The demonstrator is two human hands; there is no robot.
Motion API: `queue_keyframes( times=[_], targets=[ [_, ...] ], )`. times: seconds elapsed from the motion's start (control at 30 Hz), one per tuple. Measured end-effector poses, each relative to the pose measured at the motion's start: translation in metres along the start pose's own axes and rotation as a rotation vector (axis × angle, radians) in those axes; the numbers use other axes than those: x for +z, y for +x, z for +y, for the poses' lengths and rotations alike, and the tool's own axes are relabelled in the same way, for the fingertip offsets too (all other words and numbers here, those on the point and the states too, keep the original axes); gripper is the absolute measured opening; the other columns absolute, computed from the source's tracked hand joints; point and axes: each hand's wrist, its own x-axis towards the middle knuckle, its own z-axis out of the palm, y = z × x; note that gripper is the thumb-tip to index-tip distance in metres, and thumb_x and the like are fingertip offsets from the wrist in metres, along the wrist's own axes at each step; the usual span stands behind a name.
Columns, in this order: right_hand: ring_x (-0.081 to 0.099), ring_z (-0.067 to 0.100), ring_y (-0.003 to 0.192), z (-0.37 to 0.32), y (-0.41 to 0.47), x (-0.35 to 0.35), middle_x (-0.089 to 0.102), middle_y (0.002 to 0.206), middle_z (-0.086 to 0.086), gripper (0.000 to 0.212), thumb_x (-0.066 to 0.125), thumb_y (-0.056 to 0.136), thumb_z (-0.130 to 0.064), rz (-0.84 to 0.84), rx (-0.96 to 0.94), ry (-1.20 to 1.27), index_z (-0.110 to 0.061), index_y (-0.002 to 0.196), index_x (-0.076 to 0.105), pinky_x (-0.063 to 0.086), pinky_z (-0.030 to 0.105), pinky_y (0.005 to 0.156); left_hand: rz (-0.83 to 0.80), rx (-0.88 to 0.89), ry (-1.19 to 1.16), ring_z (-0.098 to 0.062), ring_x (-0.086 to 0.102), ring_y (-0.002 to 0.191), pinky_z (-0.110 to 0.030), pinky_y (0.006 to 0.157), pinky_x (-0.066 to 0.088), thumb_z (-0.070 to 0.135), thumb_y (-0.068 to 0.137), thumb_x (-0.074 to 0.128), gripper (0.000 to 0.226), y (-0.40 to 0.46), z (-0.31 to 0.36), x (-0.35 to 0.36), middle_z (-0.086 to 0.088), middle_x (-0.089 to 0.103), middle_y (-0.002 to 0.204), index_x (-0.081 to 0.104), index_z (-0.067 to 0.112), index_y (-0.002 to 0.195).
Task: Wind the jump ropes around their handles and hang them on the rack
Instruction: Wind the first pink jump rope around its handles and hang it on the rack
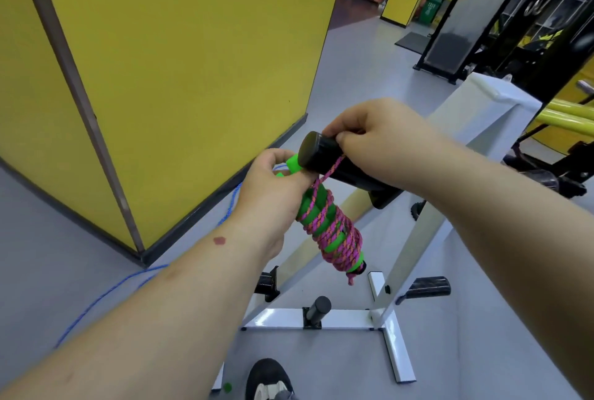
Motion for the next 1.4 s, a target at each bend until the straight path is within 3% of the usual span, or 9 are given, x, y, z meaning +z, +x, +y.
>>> queue_keyframes(
  times=[0.2,0.4,0.63,0.77,0.93,1.0,1.13,1.3,1.4],
  targets=[
    [0.056,0.027,0.099,0.024,-0.021,-0.003,0.067,0.103,0.004,0.028,0.042,0.100,-0.024,-0.020,-0.157,-0.407,-0.024,0.111,0.068,0.052,0.046,0.083,-0.018,-0.017,-0.068,-0.021,0.070,0.072,-0.035,0.064,0.050,0.011,0.088,0.079,0.029,0.001,-0.008,0.008,-0.004,0.076,0.084,0.062,0.027,0.106],
    [0.047,0.025,0.094,0.037,-0.023,-0.007,0.059,0.092,-0.004,0.012,0.053,0.097,-0.028,-0.012,-0.231,-0.739,-0.026,0.099,0.065,0.049,0.041,0.085,-0.128,-0.118,-0.157,-0.030,0.070,0.086,-0.043,0.073,0.055,0.012,0.091,0.069,0.043,-0.001,-0.011,0.020,-0.027,0.072,0.113,0.055,0.010,0.132],
    [0.038,0.027,0.137,0.042,-0.035,-0.011,0.063,0.112,-0.008,0.016,0.061,0.094,-0.038,0.008,-0.161,-0.968,-0.033,0.107,0.066,0.000,0.052,0.122,-0.192,-0.172,-0.273,-0.036,0.068,0.095,-0.047,0.084,0.058,0.009,0.099,0.051,0.034,-0.005,-0.016,0.031,-0.026,0.070,0.113,0.066,-0.006,0.126],
    [0.037,0.028,0.139,0.048,-0.042,-0.010,0.063,0.114,-0.005,0.017,0.058,0.095,-0.032,0.062,-0.218,-0.985,-0.031,0.109,0.067,-0.005,0.048,0.123,-0.186,-0.280,-0.408,-0.051,0.057,0.130,-0.066,0.114,0.039,0.013,0.103,0.046,0.039,-0.008,-0.025,0.038,-0.032,0.063,0.135,0.062,-0.007,0.132],
    [0.046,0.027,0.133,0.058,-0.051,-0.005,0.067,0.104,-0.002,0.015,0.062,0.090,-0.020,0.187,-0.263,-0.907,-0.026,0.099,0.072,-0.004,0.042,0.123,-0.199,-0.297,-0.439,-0.043,0.065,0.116,-0.060,0.114,0.042,0.015,0.103,0.045,0.041,-0.012,-0.029,0.040,-0.026,0.072,0.117,0.082,0.003,0.090],
    [0.048,0.025,0.131,0.060,-0.056,-0.004,0.067,0.103,-0.003,0.014,0.063,0.089,-0.022,0.205,-0.273,-0.880,-0.027,0.098,0.071,-0.004,0.040,0.123,-0.197,-0.307,-0.422,-0.042,0.065,0.115,-0.057,0.113,0.044,0.019,0.104,0.045,0.041,-0.014,-0.029,0.038,-0.023,0.074,0.114,0.082,0.003,0.094],
    [0.051,0.023,0.127,0.063,-0.062,-0.003,0.068,0.104,-0.005,0.016,0.064,0.088,-0.020,0.248,-0.307,-0.798,-0.027,0.100,0.071,0.000,0.039,0.123,-0.130,-0.317,-0.344,-0.048,0.059,0.130,-0.060,0.109,0.048,0.027,0.107,0.044,0.043,-0.014,-0.031,0.034,-0.026,0.066,0.134,0.059,0.002,0.139],
    [0.053,0.023,0.126,0.067,-0.063,-0.001,0.069,0.107,-0.005,0.022,0.068,0.083,-0.016,0.271,-0.338,-0.724,-0.026,0.103,0.072,0.006,0.039,0.123,-0.118,-0.255,-0.183,-0.038,0.068,0.107,-0.055,0.099,0.054,0.035,0.107,0.047,0.044,-0.019,-0.032,0.034,-0.025,0.069,0.128,0.064,0.003,0.133],
    [0.055,0.023,0.125,0.066,-0.064,-0.001,0.069,0.109,-0.005,0.027,0.068,0.083,-0.011,0.285,-0.368,-0.668,-0.024,0.106,0.072,0.010,0.040,0.123,-0.129,-0.187,-0.103,-0.030,0.071,0.090,-0.049,0.083,0.060,0.034,0.106,0.049,0.038,-0.019,-0.033,0.029,-0.015,0.077,0.100,0.069,0.006,0.122]
  ],
)
